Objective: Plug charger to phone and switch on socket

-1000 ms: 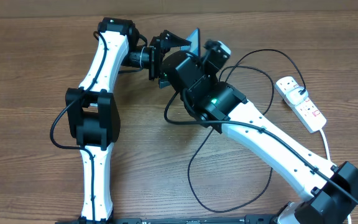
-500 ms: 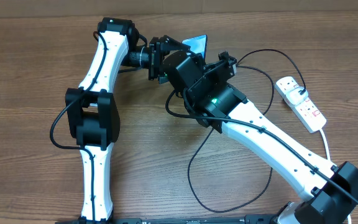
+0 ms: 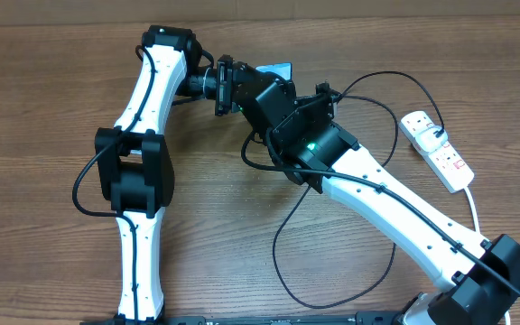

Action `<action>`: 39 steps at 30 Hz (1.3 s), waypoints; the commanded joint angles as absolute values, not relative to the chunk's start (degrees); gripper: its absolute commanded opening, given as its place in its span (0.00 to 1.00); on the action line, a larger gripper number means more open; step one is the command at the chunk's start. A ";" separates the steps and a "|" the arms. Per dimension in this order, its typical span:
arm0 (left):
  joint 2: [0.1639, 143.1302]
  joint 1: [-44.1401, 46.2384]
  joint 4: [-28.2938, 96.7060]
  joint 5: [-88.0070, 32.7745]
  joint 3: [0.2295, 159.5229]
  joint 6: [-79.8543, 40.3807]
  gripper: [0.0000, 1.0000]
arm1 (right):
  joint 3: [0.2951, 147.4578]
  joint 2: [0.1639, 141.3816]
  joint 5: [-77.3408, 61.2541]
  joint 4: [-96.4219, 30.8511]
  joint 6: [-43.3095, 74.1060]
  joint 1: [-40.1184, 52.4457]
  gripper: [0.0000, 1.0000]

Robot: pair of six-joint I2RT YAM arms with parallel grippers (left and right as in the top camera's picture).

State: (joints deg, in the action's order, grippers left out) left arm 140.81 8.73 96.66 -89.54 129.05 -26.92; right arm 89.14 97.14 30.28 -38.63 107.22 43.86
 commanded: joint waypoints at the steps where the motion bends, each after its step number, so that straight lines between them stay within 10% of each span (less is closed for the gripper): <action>1: 141.21 8.47 96.84 -90.59 129.91 -27.53 0.33 | 90.13 94.65 30.87 -38.04 108.51 43.66 0.08; 39: 141.21 8.49 96.86 -90.59 129.91 -30.50 0.04 | 90.13 94.65 29.67 -37.50 108.44 43.70 0.12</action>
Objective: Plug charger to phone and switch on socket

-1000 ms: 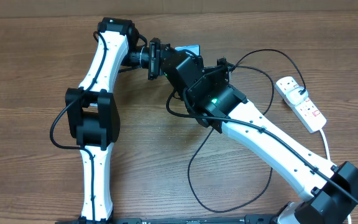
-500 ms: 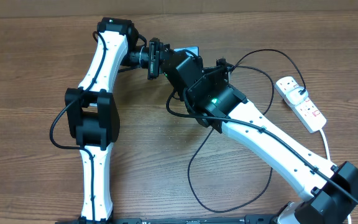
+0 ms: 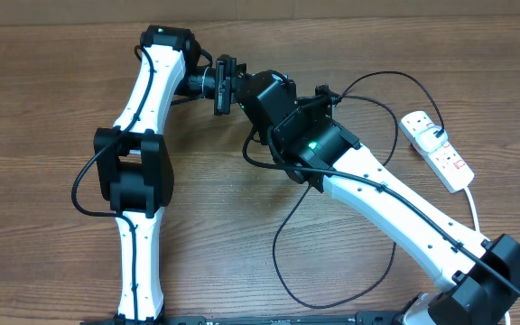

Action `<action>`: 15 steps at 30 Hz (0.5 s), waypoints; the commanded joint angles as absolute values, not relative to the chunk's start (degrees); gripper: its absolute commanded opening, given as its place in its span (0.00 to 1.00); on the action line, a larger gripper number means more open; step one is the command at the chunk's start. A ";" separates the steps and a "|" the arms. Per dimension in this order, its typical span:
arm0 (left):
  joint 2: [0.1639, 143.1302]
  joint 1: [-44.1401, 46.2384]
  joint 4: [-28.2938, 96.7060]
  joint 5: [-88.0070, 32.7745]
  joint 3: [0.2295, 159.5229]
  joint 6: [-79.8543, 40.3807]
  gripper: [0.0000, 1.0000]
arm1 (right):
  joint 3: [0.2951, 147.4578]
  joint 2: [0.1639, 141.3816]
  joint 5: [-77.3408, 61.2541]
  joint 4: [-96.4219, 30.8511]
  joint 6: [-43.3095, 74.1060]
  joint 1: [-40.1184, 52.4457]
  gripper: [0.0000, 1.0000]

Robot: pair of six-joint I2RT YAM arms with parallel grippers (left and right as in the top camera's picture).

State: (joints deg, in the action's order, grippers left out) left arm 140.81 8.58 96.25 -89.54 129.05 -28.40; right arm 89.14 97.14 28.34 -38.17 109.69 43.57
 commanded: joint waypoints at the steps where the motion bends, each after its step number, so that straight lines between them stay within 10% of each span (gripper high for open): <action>1: 141.21 8.49 96.86 -90.59 129.91 -30.52 0.04 | 90.13 94.65 29.67 -37.50 108.44 43.70 0.12; 4: 141.21 8.49 96.86 -90.59 129.91 -30.92 0.04 | 90.13 94.65 29.71 -37.52 108.40 43.70 0.16; 11: 141.21 8.49 96.84 -89.71 129.91 -30.65 0.04 | 90.15 93.82 32.38 -37.06 94.48 43.64 0.94; 15: 141.21 8.49 96.77 -85.06 129.91 -30.65 0.04 | 90.15 90.65 38.94 -34.35 72.73 43.64 1.00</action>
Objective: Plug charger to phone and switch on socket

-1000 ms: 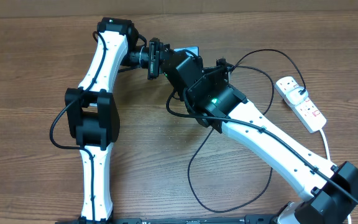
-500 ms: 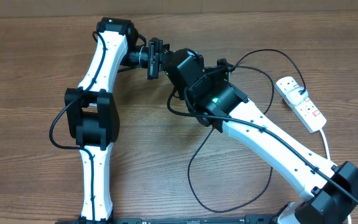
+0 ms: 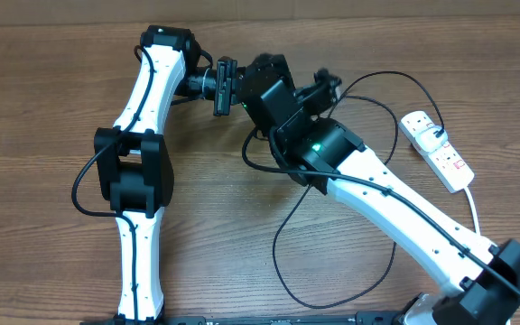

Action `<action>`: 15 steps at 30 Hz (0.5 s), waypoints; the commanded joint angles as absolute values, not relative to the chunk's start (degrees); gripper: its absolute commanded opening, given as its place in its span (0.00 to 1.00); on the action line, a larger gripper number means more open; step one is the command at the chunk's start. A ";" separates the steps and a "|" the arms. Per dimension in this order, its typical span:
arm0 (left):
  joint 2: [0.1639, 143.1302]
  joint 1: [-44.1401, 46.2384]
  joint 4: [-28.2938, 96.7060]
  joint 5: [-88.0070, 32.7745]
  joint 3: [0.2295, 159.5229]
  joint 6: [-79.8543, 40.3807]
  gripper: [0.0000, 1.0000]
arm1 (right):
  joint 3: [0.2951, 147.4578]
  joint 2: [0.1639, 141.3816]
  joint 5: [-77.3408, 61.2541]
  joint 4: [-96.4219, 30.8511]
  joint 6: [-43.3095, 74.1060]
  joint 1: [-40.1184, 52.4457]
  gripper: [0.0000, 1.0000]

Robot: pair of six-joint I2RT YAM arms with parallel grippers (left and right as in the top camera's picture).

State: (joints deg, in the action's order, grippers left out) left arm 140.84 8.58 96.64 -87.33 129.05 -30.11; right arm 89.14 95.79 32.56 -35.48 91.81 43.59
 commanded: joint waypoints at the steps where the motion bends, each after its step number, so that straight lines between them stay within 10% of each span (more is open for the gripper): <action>1: 141.21 8.47 96.57 -83.53 129.91 -30.57 0.04 | 90.15 89.62 39.94 -34.35 69.32 43.44 1.00; 15: 136.57 8.64 94.63 -76.55 130.04 -8.01 0.04 | 90.13 80.68 19.16 -60.82 52.62 21.47 1.00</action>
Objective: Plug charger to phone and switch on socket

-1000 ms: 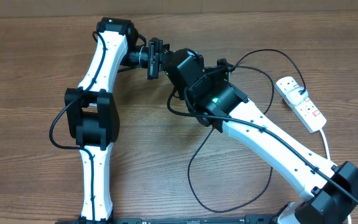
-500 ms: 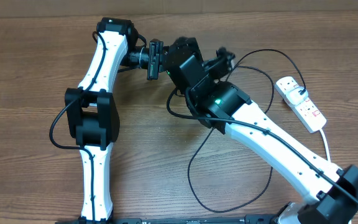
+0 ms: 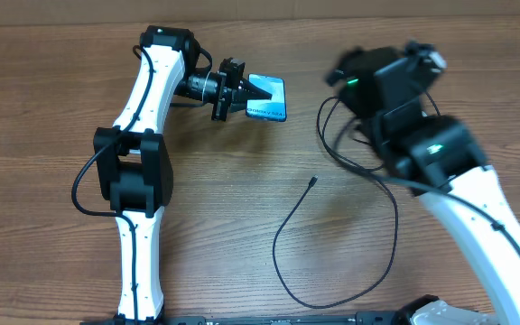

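Note:
My left gripper (image 3: pixel 247 94) is shut on the left end of the blue phone (image 3: pixel 267 98) at the back centre of the overhead view. The black charger cable (image 3: pixel 283 226) loops over the table. Its free plug end (image 3: pixel 314 181) lies on the wood well in front of the phone, touching nothing. My right arm is motion-blurred at the back right. Its gripper (image 3: pixel 418 56) shows only as a smear, so whether it is open or shut cannot be told. The arm hides the white socket strip.
The wooden table (image 3: pixel 43 181) carries the cable's big loop across the front centre. More cable bunches under the right arm (image 3: pixel 441 153) near the back right. The left arm (image 3: pixel 143 135) stretches from the front left to the phone.
My right arm has left the phone and is now at the back right, blurred. The phone shows uncovered in my left gripper. The cable's plug end lies loose on the table.
At the three earlier moments my right gripper sat close against my left gripper at the back centre, hiding most of the phone. The socket strip lay in sight at the right. Now the right arm covers that spot, and the plug end rests apart from the phone.

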Action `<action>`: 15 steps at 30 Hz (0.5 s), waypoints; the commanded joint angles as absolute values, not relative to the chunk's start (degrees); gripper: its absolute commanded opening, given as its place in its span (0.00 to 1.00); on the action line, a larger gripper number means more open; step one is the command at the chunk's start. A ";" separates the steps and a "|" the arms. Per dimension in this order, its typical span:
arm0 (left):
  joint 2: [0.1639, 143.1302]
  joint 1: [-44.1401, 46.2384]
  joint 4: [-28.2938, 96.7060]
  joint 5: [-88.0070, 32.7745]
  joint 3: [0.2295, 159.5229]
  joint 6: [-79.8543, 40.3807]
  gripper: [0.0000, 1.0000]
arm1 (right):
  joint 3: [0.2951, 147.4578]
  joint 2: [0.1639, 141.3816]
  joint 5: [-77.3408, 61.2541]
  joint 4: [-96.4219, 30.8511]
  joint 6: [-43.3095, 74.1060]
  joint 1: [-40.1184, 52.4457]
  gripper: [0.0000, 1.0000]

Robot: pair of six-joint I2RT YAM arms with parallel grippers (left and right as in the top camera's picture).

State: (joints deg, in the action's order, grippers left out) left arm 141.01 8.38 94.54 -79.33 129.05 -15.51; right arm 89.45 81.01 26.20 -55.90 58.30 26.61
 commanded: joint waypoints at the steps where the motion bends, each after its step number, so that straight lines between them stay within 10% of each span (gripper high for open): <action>1: 134.98 8.64 94.30 -74.00 130.04 -7.79 0.04 | 90.11 80.82 19.18 -64.27 52.05 19.40 1.00; 15: 107.63 8.67 81.06 -17.80 130.04 -29.52 0.04 | 90.06 82.65 14.22 -81.19 52.03 8.19 1.00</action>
